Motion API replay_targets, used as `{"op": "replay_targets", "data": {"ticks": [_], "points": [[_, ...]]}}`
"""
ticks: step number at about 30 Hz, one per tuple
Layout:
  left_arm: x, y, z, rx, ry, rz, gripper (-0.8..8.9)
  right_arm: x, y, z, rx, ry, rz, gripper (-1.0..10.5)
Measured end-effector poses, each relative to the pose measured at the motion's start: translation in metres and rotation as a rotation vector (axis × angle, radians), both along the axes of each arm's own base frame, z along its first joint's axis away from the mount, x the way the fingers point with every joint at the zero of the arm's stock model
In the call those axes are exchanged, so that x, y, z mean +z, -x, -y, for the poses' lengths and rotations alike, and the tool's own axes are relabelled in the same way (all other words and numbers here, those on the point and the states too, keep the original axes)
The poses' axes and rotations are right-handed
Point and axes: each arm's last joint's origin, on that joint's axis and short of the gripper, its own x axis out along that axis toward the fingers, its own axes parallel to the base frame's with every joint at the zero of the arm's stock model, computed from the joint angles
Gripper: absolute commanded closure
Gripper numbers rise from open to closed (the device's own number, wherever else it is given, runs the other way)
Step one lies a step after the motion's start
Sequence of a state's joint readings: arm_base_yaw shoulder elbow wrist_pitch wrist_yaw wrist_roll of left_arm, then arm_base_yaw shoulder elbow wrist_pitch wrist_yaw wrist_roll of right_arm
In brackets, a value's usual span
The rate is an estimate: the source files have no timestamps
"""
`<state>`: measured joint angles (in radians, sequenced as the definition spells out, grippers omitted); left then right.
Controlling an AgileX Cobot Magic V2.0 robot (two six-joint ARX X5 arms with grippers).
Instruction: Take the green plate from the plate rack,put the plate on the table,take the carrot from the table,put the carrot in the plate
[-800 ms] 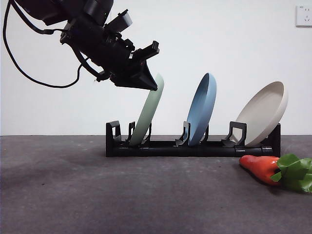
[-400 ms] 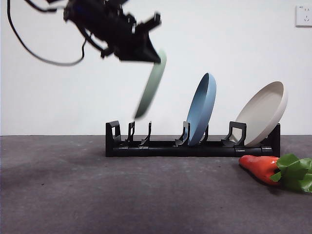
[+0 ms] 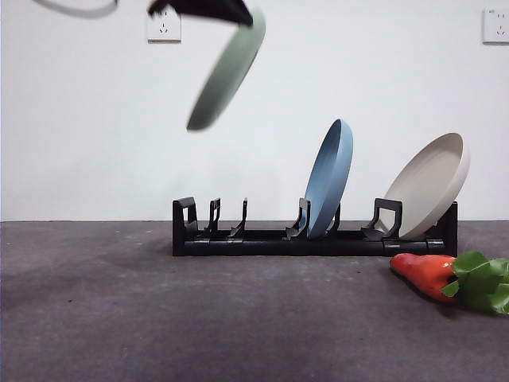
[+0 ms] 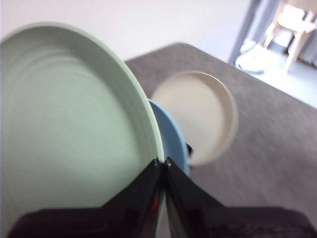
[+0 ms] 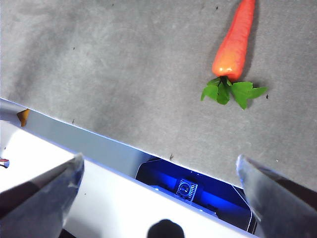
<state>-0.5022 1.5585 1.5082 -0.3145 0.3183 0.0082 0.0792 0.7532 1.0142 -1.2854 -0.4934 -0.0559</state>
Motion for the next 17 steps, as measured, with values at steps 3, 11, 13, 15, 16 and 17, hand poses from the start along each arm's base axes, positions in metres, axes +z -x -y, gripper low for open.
{"op": "replay_targets", "data": {"ticks": [3, 11, 13, 15, 16, 17], "points": [[0.020, 0.033, -0.006, -0.051, -0.066, 0.015, 8.21, 0.000, 0.000, 0.000, 0.000, 0.000, 0.000, 3.8], [0.035, 0.115, -0.013, -0.141, -0.329, -0.007, 8.19, 0.002, -0.002, 0.000, -0.005, -0.006, 0.027, 3.8], [0.030, 0.127, -0.009, -0.181, -0.409, -0.034, 8.19, 0.002, -0.003, 0.000, -0.008, -0.008, 0.034, 3.8], [0.023, 0.136, -0.001, -0.222, -0.488, -0.058, 8.19, 0.002, -0.004, 0.000, -0.009, -0.009, 0.040, 3.8], [0.019, 0.140, 0.004, -0.249, -0.519, -0.070, 8.19, 0.002, -0.004, 0.000, -0.011, -0.010, 0.039, 3.8], [0.014, 0.143, 0.010, -0.275, -0.538, -0.076, 8.19, 0.002, -0.004, 0.000, -0.011, -0.010, 0.038, 3.8]]}}
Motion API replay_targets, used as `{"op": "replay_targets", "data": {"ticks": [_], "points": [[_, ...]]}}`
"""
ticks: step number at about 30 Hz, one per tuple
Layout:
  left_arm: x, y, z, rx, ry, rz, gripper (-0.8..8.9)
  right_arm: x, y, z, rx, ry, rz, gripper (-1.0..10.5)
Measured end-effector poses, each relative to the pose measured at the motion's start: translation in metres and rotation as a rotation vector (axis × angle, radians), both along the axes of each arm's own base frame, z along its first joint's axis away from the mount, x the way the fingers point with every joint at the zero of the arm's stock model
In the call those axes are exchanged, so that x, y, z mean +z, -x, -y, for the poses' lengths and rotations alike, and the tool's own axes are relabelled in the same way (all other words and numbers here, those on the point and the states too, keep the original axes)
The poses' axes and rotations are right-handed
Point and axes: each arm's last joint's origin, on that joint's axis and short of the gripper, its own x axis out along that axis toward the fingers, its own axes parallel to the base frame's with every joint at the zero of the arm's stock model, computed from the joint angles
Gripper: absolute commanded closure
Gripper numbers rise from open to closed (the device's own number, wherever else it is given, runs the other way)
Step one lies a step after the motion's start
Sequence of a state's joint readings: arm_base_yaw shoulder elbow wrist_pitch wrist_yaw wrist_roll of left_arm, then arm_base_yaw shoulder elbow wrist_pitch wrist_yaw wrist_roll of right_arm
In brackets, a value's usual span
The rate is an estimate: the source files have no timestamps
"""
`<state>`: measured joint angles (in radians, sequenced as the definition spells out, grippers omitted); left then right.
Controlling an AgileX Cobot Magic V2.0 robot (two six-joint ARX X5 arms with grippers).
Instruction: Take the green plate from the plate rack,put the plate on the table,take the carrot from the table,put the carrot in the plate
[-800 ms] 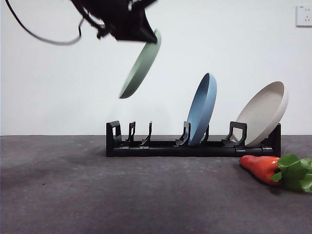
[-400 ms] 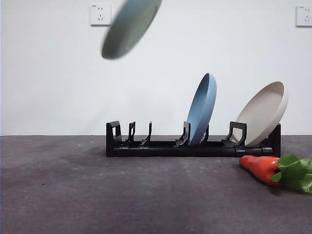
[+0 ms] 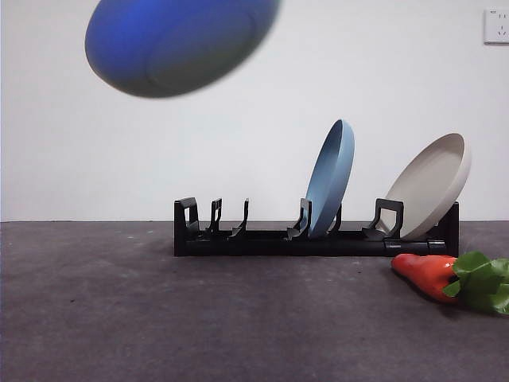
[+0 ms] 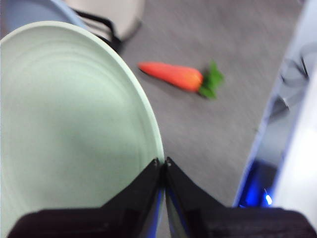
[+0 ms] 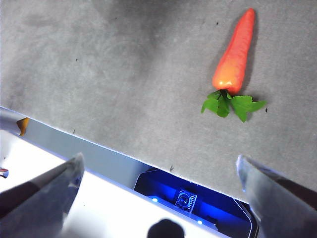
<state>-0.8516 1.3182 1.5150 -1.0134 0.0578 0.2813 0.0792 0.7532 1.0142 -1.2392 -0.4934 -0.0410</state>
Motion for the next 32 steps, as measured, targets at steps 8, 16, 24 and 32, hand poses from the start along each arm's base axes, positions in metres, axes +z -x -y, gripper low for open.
{"op": "replay_targets", "data": {"ticks": [8, 16, 24, 32], "points": [[-0.083, 0.013, 0.031, -0.018, -0.198, 0.029, 8.19, 0.000, 0.000, 0.000, 0.000, 0.000, 0.000, 3.8], [-0.167, 0.015, 0.033, 0.011, -0.279, 0.091, 8.20, 0.000, 0.000, 0.000, -0.006, -0.004, -0.004, 3.8], [-0.208, 0.013, 0.057, -0.058, -0.346, 0.077, 8.20, 0.000, 0.000, 0.000, -0.013, -0.008, -0.009, 3.8], [-0.230, 0.011, 0.067, -0.069, -0.406, 0.072, 8.10, 0.000, 0.000, 0.000, -0.014, -0.009, -0.010, 3.8]]}}
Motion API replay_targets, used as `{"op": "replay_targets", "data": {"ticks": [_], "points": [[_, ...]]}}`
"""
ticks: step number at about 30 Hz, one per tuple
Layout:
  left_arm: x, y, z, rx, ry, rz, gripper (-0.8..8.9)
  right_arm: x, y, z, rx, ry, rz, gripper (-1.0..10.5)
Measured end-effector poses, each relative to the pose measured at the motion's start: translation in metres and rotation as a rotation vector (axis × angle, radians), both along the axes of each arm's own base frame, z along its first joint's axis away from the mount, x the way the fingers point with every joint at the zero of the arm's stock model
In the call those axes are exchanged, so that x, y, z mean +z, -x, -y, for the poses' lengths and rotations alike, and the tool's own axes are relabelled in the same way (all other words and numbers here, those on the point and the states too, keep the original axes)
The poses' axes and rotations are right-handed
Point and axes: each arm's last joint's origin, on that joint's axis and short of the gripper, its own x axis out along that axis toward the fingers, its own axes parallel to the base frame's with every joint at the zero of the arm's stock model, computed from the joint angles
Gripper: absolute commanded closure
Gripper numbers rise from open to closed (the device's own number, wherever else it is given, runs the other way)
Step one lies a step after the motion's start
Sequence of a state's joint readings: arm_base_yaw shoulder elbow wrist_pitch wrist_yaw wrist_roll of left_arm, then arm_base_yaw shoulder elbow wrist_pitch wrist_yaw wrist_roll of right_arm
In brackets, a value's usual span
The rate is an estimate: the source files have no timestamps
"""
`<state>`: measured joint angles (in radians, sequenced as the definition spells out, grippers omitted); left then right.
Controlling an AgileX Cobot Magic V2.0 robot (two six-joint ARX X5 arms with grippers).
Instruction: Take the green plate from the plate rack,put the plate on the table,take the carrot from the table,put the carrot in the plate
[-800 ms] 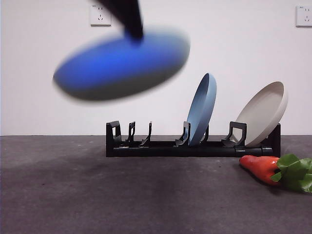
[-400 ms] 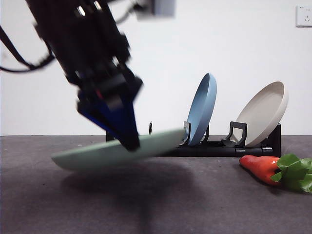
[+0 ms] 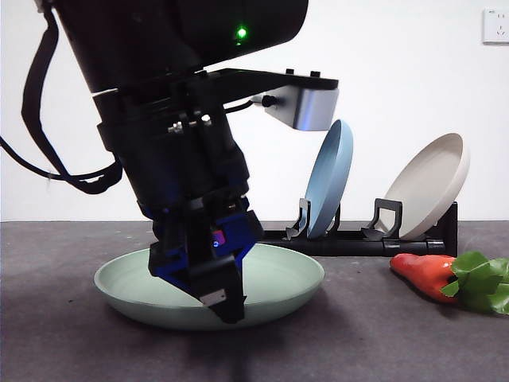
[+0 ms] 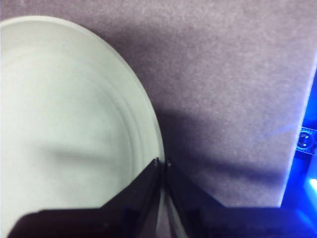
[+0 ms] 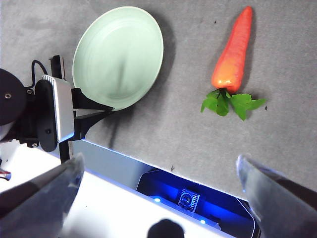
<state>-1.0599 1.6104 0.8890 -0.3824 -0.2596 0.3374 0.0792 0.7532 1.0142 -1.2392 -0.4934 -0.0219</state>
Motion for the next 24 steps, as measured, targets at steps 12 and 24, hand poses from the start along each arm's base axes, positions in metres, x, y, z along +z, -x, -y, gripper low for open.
{"op": "replay_targets", "data": {"ticks": [12, 24], "points": [[0.000, -0.001, 0.003, 0.004, -0.008, -0.021, 3.97, -0.004, -0.011, -0.001, 0.000, 0.004, -0.048, 3.8], [0.121, 0.000, -0.002, 0.074, 0.194, 0.060, 4.02, -0.013, -0.048, -0.004, -0.023, 0.031, -0.057, 3.8]]}}
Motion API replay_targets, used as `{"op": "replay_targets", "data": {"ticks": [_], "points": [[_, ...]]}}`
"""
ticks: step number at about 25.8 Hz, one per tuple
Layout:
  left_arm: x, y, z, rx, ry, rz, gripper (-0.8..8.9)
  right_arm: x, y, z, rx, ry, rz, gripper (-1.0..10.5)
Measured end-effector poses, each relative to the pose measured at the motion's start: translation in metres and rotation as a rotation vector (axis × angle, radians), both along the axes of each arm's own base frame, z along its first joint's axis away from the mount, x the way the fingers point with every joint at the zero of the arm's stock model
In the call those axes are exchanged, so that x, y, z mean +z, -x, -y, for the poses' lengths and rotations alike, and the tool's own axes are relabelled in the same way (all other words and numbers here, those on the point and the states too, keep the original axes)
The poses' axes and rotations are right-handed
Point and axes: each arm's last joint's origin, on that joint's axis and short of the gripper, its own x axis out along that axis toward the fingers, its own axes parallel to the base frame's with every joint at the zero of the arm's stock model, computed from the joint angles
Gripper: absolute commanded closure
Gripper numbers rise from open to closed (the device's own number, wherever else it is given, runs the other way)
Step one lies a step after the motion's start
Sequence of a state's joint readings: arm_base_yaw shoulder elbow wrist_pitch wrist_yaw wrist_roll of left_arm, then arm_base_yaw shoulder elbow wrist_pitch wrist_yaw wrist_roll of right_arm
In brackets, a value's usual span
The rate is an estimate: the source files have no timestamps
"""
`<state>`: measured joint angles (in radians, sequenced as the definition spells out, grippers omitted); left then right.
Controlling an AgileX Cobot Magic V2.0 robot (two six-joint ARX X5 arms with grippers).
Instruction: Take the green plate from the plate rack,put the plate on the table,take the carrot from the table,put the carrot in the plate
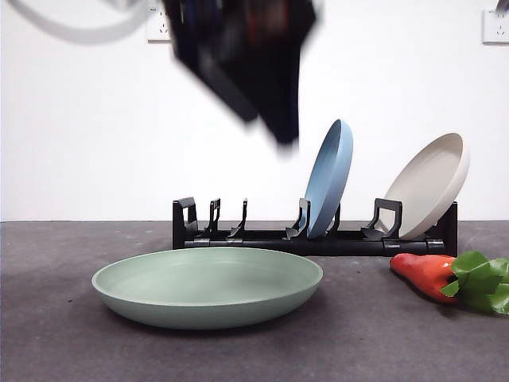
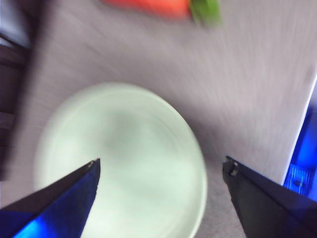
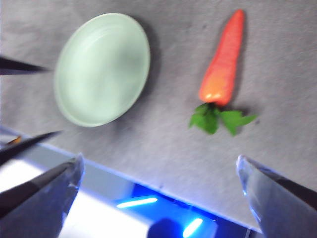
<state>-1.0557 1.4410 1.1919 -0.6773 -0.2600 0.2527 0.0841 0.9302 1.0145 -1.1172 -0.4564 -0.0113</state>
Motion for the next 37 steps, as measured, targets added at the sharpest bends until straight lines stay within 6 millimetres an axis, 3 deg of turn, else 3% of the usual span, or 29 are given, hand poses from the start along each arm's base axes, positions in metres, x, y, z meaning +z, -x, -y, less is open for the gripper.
{"op": "replay_targets", "data": {"ticks": [6, 10, 16, 21, 23, 26, 29, 33, 37], "points": [[0.099, 0.013, -0.032, 0.095, 0.220, 0.146, 4.03, -0.017, -0.033, -0.008, -0.019, 0.107, -0.049, 3.8], [0.165, 0.031, -0.068, 0.137, 0.408, 0.245, 4.04, -0.034, -0.057, -0.022, -0.007, 0.183, -0.084, 3.8], [0.219, 0.057, -0.114, 0.168, 0.566, 0.336, 4.04, -0.064, -0.087, -0.051, 0.015, 0.290, -0.109, 3.8], [0.231, 0.073, -0.143, 0.200, 0.586, 0.360, 4.04, -0.103, -0.112, -0.076, 0.017, 0.374, -0.158, 4.2], [0.227, 0.074, -0.145, 0.203, 0.551, 0.346, 4.04, -0.118, -0.118, -0.082, 0.015, 0.381, -0.194, 4.2], [0.222, 0.072, -0.143, 0.219, 0.501, 0.333, 4.04, -0.136, -0.125, -0.084, -0.006, 0.427, -0.235, 5.2], [0.221, 0.073, -0.144, 0.220, 0.490, 0.326, 4.04, -0.139, -0.127, -0.084, -0.018, 0.441, -0.240, 7.1], [0.216, 0.074, -0.146, 0.225, 0.446, 0.297, 4.04, -0.139, -0.127, -0.085, -0.017, 0.433, -0.233, 7.7], [0.211, 0.075, -0.148, 0.224, 0.387, 0.268, 4.04, -0.138, -0.128, -0.085, -0.021, 0.429, -0.228, 9.6]]}}
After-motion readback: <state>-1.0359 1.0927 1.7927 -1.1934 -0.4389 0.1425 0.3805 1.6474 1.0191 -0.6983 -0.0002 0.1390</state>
